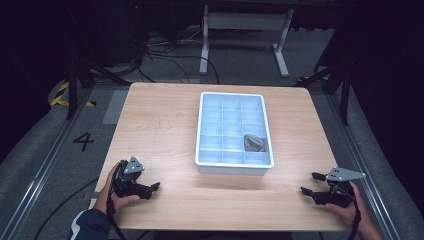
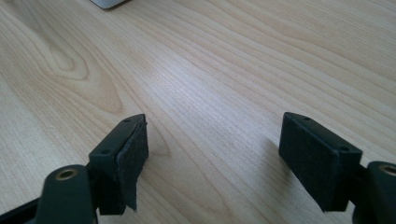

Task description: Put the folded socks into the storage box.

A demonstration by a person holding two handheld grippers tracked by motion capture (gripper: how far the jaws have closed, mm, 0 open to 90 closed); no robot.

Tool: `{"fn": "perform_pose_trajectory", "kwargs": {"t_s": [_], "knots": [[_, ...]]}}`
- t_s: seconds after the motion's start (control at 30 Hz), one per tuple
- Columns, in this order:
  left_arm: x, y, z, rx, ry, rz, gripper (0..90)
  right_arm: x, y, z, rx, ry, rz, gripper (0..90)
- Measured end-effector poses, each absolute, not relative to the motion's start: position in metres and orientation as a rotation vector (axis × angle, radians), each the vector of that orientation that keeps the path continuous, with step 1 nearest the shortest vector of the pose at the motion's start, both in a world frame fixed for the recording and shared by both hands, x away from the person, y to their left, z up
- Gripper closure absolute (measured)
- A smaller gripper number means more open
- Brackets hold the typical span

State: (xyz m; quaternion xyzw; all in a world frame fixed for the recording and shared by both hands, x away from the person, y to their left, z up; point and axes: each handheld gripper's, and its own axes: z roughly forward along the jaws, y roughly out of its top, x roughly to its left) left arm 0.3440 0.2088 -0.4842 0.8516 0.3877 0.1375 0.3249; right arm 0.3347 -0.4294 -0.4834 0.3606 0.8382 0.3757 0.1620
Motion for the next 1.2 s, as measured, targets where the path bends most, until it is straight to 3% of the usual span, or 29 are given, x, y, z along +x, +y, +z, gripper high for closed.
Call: {"fn": "perform_pose_trajectory", "kwargs": {"t_s": [1.2], "knots": [[0.3445,0.2089,-0.4842,2.230,1.020,0.359,1.9,0.3353,-0.4304,-0.4835,1.068,2.363,1.055,23.2]]}}
